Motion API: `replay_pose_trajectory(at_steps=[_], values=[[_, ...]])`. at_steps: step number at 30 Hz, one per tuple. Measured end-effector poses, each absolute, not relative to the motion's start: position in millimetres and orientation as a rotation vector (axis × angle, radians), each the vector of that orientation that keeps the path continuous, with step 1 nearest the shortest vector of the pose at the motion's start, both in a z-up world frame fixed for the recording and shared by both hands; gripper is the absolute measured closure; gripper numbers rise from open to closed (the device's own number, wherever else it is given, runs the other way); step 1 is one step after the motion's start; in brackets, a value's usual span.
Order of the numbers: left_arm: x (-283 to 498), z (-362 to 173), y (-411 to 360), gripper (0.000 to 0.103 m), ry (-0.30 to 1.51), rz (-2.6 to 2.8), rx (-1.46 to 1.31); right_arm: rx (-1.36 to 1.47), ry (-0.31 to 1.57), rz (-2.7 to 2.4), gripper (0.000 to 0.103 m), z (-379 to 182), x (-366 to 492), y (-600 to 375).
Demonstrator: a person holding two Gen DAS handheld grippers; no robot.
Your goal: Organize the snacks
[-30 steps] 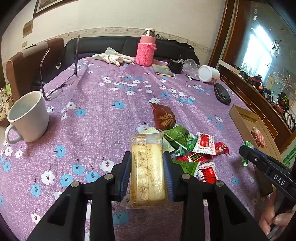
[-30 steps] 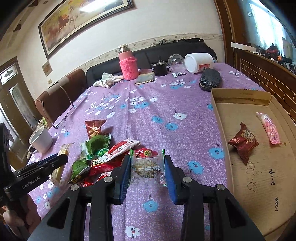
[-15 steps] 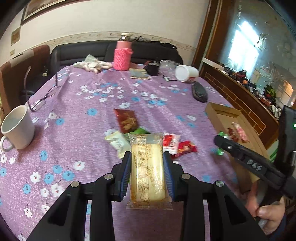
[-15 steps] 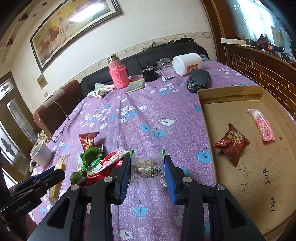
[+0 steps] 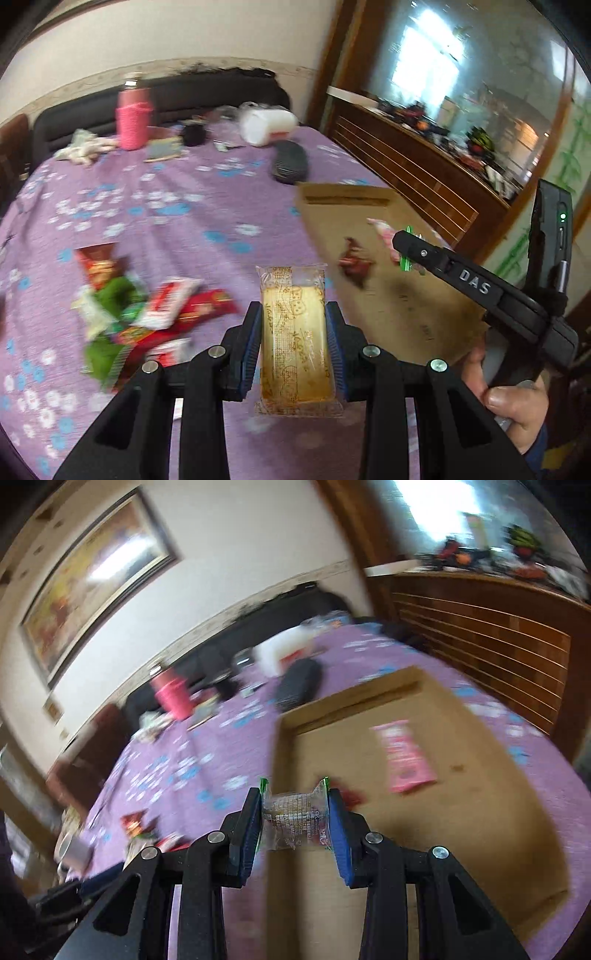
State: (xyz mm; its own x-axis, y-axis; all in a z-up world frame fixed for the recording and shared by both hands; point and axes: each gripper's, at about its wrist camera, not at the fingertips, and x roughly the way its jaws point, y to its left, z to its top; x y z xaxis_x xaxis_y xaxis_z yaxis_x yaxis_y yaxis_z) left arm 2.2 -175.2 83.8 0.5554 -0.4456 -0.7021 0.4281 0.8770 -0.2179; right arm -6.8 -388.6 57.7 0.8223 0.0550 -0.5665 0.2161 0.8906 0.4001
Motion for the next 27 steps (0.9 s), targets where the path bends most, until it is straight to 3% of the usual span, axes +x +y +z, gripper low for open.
replay_pose_trajectory(at_steps=[10,27], values=[[4.0,59.1,-282.1,0.070,0.900,-0.665,0.072,0.634,0.676,-0.221,0.066,25.5,-5.8,-446.0],[6.9,25.4,-306.7,0.071,0.893,-0.654,0.187,0.547,0.727,-0.214,0.066,20.8,2.6,-433.2]])
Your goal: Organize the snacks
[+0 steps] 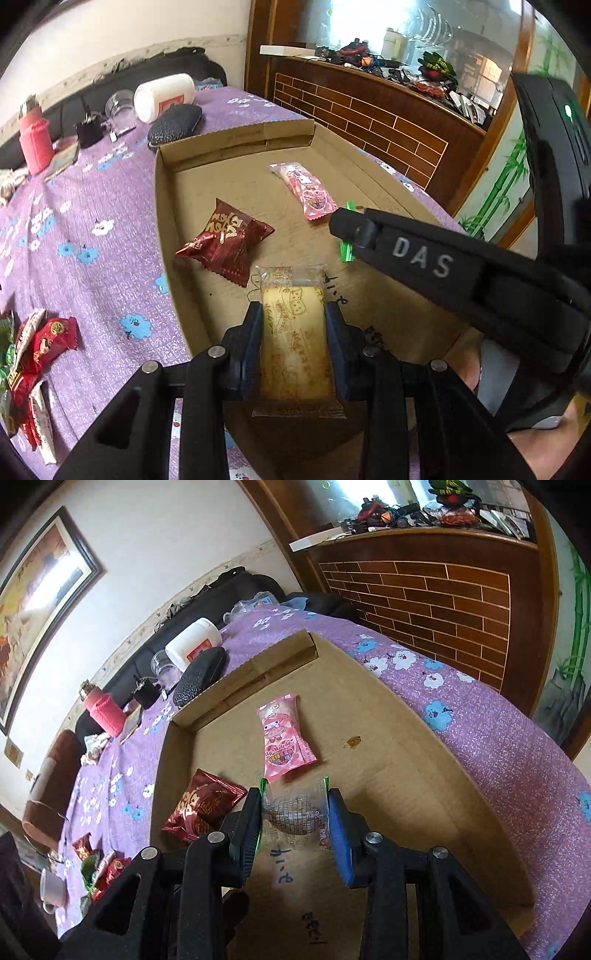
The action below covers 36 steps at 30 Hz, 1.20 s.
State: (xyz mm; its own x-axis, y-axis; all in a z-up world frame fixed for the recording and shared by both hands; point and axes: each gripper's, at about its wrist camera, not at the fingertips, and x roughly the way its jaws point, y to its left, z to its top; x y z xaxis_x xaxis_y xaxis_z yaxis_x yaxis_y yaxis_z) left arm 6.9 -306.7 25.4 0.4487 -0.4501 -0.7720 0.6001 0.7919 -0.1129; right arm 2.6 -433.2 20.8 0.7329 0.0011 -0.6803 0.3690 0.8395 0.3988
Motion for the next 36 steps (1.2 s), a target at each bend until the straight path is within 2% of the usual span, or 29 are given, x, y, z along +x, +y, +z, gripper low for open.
replay_pose_trajectory(at_steps=[13,30,32,36], values=[[-2.8,23.5,-305.4,0.071,0.794,-0.642,0.247,0.482,0.783,-0.221,0.065,13.6,6.2,-423.5],[-7.8,25.0,-303.2,0.070,0.752,-0.651,0.255,0.460,0.799,-0.240,0.061,13.3,8.7,-420.8],[-8.5,25.8,-302.7,0.069,0.746,-0.650,0.256,0.467,0.795,-0.239,0.060,14.0,8.0,-421.7],[-9.9,27.4,-301.2,0.060,0.730,-0.641,0.254,0.463,0.790,-0.244,0.059,15.6,7.2,-421.6]])
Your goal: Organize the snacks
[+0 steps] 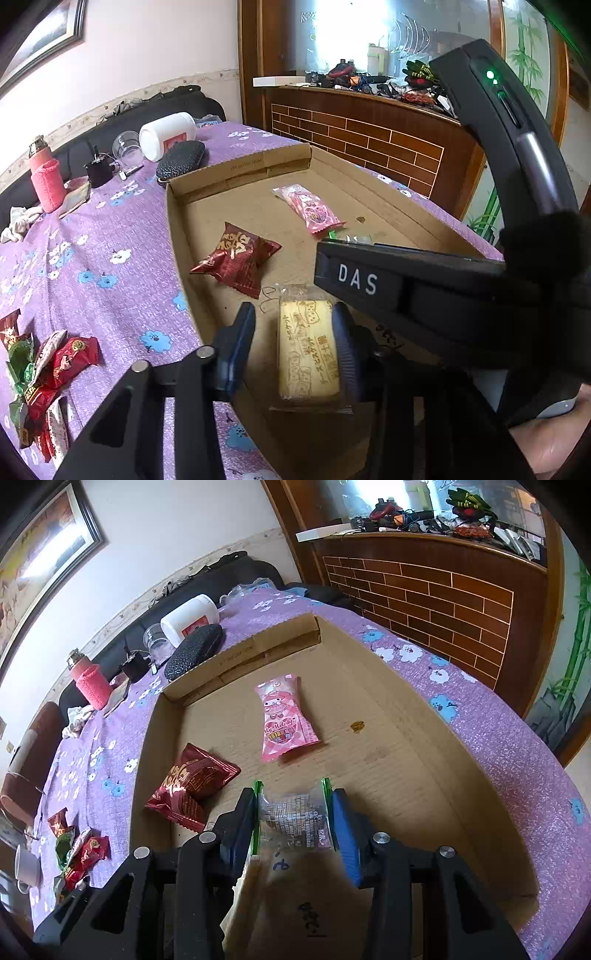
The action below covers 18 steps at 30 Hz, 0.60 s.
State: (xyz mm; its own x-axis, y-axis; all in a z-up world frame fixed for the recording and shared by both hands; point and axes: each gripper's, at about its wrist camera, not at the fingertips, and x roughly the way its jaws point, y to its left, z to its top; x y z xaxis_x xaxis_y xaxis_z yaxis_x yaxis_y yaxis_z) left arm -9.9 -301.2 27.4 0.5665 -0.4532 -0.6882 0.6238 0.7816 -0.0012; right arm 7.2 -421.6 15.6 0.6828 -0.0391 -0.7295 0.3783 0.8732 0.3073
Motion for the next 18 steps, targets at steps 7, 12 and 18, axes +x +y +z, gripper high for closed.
replay_pose_trajectory(at_steps=[7,12,18], values=[[-12.0,30.2,-300.3,0.057,0.704,-0.631,0.258,0.463,0.767,-0.245,0.058,19.9,4.5,-421.2],[-11.5,31.9,-298.5,0.053,0.690,-0.619,0.257,0.466,0.745,-0.244,0.052,23.5,2.2,-421.2],[-12.4,32.8,-298.9,0.053,0.674,-0.602,0.268,0.454,0.722,-0.248,0.048,28.4,0.4,-419.3]])
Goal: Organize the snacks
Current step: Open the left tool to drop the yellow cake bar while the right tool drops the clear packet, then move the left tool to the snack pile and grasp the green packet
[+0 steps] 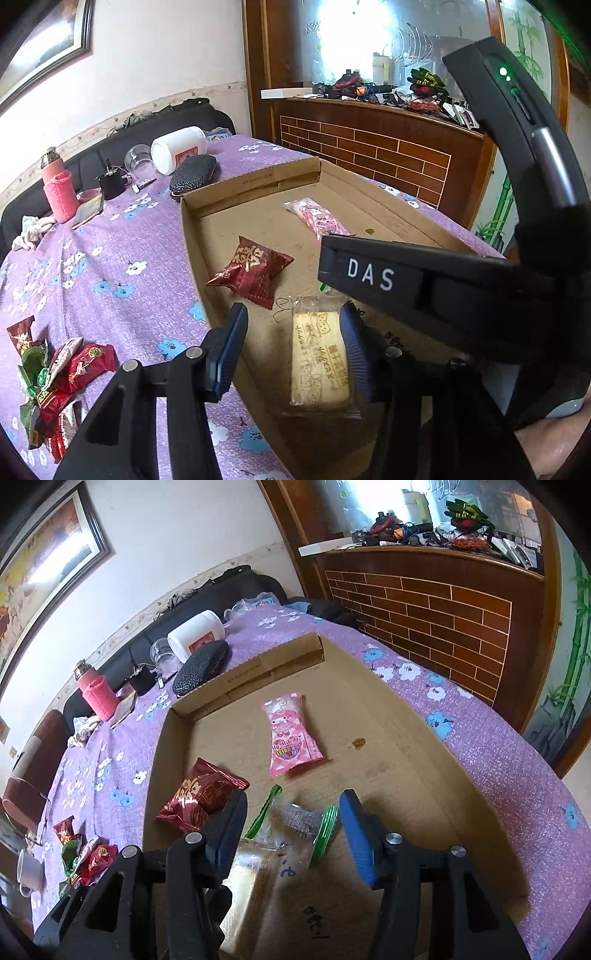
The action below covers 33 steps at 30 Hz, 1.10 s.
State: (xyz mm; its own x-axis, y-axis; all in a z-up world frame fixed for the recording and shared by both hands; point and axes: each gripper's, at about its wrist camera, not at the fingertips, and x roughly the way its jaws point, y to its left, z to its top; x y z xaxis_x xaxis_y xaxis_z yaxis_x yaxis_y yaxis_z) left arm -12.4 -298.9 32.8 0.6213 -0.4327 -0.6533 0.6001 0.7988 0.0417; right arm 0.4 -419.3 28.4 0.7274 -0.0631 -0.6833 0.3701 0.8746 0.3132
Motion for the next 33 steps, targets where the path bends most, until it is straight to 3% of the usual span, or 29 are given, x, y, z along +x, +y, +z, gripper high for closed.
replay_pose_trajectory(at_steps=[17,33], values=[[-14.6,40.2,-296.1,0.049,0.638,-0.548,0.278,0.408,0.668,-0.277,0.047,37.7,-3.4,-414.9],[-21.4,56.5,-265.7,0.049,0.748,-0.538,0.229,0.347,0.617,-0.322,0.047,44.0,-7.6,-408.1]])
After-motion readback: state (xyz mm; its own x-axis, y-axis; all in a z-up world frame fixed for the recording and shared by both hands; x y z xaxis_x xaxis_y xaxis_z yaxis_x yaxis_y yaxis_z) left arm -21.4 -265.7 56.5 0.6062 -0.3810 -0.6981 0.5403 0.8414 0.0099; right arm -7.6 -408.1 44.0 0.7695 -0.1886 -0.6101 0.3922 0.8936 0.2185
